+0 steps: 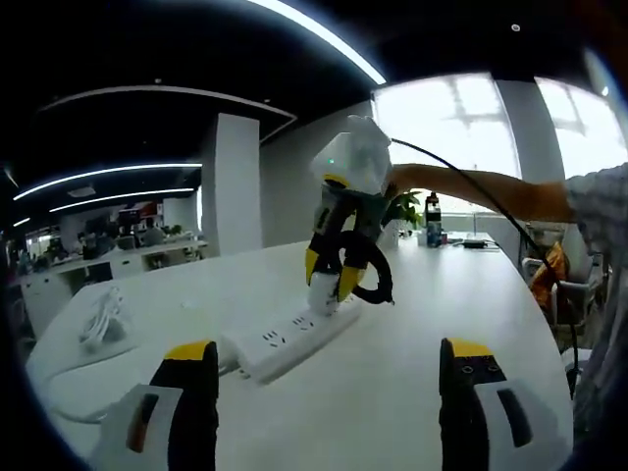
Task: Straighten the power strip on the desk, plug the charger into it
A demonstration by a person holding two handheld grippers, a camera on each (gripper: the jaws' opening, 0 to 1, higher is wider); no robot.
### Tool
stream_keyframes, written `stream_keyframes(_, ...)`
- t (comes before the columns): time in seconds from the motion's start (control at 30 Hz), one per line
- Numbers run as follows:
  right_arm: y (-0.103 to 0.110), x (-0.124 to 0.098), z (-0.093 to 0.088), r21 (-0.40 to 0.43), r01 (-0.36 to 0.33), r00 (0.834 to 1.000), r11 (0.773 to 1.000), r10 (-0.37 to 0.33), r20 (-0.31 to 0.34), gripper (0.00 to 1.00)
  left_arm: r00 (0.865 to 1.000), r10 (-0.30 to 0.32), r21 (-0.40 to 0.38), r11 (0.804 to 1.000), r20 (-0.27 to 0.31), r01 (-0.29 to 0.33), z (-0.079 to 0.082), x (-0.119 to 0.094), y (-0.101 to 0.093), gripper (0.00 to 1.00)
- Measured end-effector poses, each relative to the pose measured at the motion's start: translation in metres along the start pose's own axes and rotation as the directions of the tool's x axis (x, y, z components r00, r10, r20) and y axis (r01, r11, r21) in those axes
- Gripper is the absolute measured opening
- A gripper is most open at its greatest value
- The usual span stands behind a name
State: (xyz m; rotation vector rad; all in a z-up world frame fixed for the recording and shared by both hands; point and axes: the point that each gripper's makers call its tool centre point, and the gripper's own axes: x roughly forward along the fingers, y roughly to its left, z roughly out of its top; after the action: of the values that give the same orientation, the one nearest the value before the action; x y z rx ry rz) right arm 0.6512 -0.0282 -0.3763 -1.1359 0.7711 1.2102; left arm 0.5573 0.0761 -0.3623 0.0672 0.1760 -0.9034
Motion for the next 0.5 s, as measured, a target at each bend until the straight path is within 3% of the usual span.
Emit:
stream_keyframes(0.1,-0.0036,0.0003,-0.0018,0.030,-0.040,0.999,0.999,0.040,0.005,0.22,1.000,0.000,-0.004,1.000,-0.003,0.000,-0.0011,0.0007,0.0002,0.95)
stream_keyframes(0.2,-0.0008,0.0014,-0.0057,0.030,-0.036,0.995,0.999,0.039,-0.089,0.22,1.000,-0.004,-0.003,1.000,-0.012,0.004,-0.0028,0.0023,-0.0013,0.95)
stream_keyframes(0.33,0.0038,0.0045,-0.0022,0.064,-0.060,0.987,0.996,0.069,-0.144,0.21,1.000,-0.006,0.012,1.000,-0.030,0.006,-0.0056,0.0046,-0.0038,0.95)
stream_keyframes(0.5,-0.0016,0.0100,-0.0036,0.089,-0.017,0.983,0.996,0.033,-0.180,0.21,0.999,0.002,-0.010,1.000,-0.043,-0.003,-0.0091,0.0060,0.0005,0.95)
